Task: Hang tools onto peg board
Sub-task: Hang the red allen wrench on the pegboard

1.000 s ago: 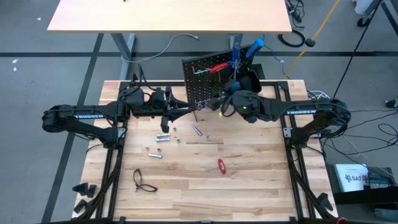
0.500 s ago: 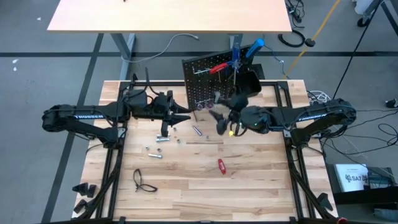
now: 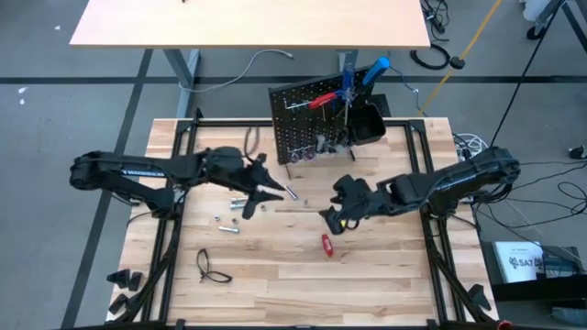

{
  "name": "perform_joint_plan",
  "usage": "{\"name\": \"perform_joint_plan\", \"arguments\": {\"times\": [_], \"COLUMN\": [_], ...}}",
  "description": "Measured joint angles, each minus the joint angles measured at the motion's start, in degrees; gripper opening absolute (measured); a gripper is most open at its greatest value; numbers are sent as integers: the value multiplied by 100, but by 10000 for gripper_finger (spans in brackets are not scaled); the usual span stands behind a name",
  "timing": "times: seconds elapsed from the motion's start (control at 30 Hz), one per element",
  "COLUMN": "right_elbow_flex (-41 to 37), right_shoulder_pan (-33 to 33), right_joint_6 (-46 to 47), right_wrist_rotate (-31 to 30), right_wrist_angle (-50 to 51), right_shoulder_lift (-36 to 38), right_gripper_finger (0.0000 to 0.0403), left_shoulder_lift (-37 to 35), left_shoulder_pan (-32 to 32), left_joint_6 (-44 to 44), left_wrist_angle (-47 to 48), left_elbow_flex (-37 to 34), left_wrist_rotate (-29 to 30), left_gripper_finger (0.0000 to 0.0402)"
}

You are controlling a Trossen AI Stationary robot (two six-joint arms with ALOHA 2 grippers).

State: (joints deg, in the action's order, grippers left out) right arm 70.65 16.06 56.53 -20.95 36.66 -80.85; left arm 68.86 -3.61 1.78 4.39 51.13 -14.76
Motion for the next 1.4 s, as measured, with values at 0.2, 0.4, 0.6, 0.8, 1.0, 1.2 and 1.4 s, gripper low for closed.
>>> {"name": "perform_joint_plan", "arguments": {"times": [0.2,0.4,0.6,0.8,1.0,1.2,1.4], "right_elbow_flex": [-1,-2,-2,-2,-2,-2,-2], "right_shoulder_pan": [167,522,1059,1714,2500,3316,3899], "right_joint_6": [636,1427,2517,2503,2198,2543,2944], "right_wrist_rotate": [17,35,28,6,-11,-256,-271], "right_wrist_angle": [223,819,1864,2187,2315,2392,2414], "right_shoulder_lift": [-284,-307,-307,-307,-307,-307,-307], "right_gripper_finger": [279,279,279,279,279,279,279], "left_shoulder_lift": [745,1397,2114,2775,3457,4179,4923], "left_shoulder_pan": [146,484,1052,1343,1710,2201,2450], "left_joint_6": [24,28,-56,-886,-1246,-1413,-1648], "left_wrist_angle": [239,203,-601,-2365,-3572,-3472,-3463], "left_elbow_flex": [0,0,0,2,15,329,853], "left_wrist_rotate": [-39,-152,-158,496,1726,2966,3579], "left_gripper_finger": [122,122,122,122,122,122,122]}}
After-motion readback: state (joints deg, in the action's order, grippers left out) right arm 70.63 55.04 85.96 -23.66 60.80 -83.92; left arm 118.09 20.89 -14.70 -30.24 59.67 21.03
